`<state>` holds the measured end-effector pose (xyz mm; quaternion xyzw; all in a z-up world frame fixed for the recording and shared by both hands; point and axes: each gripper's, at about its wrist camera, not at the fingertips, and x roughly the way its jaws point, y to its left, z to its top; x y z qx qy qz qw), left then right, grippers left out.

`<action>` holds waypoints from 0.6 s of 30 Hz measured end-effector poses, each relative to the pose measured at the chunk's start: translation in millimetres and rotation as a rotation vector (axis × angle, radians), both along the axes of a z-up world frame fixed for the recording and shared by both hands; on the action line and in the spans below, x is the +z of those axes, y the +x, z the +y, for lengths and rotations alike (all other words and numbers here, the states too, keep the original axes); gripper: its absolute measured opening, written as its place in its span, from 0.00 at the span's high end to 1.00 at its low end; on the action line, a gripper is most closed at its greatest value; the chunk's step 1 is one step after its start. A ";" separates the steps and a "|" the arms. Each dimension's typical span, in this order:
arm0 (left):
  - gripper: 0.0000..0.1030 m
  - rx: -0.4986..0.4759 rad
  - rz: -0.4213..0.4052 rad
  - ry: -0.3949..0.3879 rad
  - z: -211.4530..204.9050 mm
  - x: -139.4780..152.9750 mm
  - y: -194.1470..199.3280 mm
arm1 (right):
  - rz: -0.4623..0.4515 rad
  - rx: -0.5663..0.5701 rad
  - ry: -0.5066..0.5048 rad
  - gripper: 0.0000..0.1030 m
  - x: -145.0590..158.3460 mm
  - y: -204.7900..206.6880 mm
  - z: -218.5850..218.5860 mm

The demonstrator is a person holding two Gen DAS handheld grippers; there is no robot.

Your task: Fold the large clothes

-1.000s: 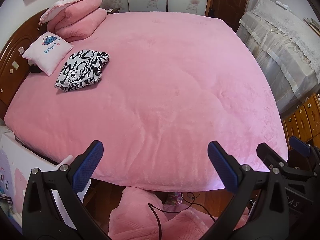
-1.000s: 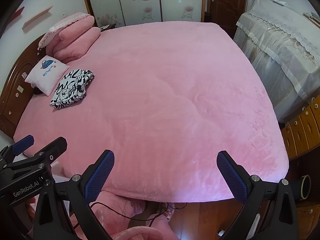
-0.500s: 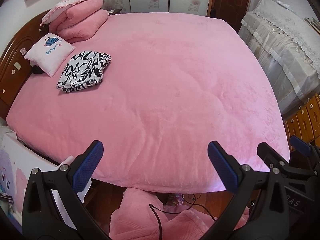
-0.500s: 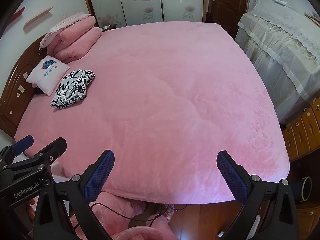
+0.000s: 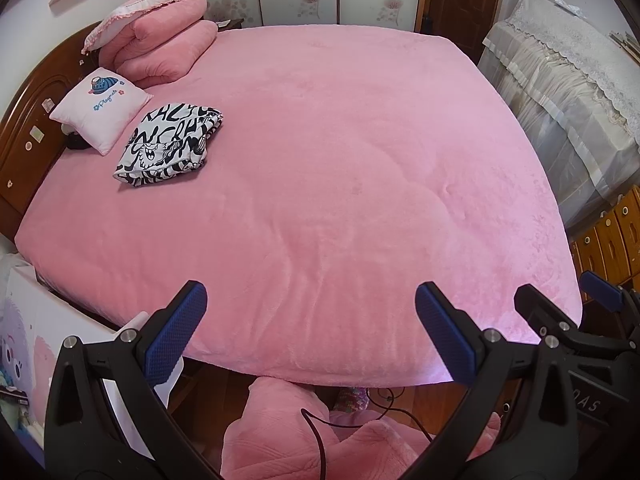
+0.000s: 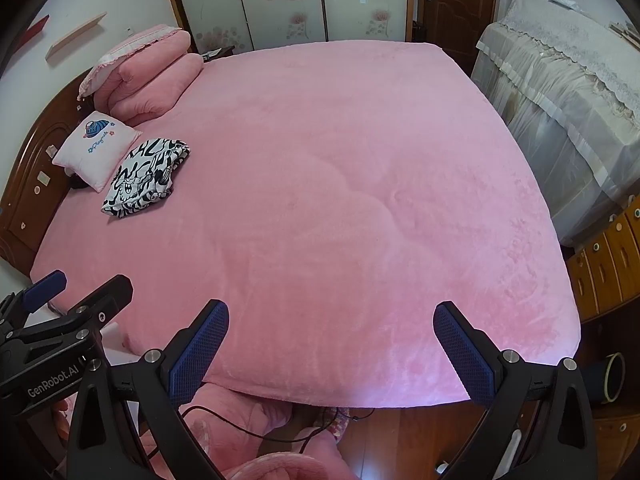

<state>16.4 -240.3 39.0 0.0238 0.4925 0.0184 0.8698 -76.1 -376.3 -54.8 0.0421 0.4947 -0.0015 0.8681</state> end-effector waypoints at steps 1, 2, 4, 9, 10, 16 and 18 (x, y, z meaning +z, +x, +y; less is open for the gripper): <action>0.00 0.000 -0.001 0.002 -0.3 0.4 0.1 | 0.000 0.001 0.000 0.00 0.2 -0.3 0.0; 0.00 0.000 -0.003 0.007 -0.6 0.9 0.0 | 0.001 0.001 -0.001 0.00 0.3 -0.3 -0.1; 0.00 -0.002 -0.005 0.011 -0.7 1.5 0.5 | 0.000 0.000 0.000 0.00 0.0 0.1 -0.4; 0.00 -0.003 -0.003 0.010 -0.1 1.4 0.7 | 0.001 0.001 -0.001 0.00 -0.4 0.5 -0.2; 0.01 -0.003 -0.003 0.009 -0.6 1.3 0.4 | 0.000 0.000 -0.001 0.00 0.0 -0.4 0.8; 0.00 -0.001 0.003 0.007 -1.1 0.9 1.3 | 0.003 -0.001 -0.003 0.00 -1.3 0.1 1.1; 0.01 -0.001 0.006 0.005 -1.0 1.1 1.8 | 0.003 -0.002 -0.003 0.00 -1.0 -0.3 1.7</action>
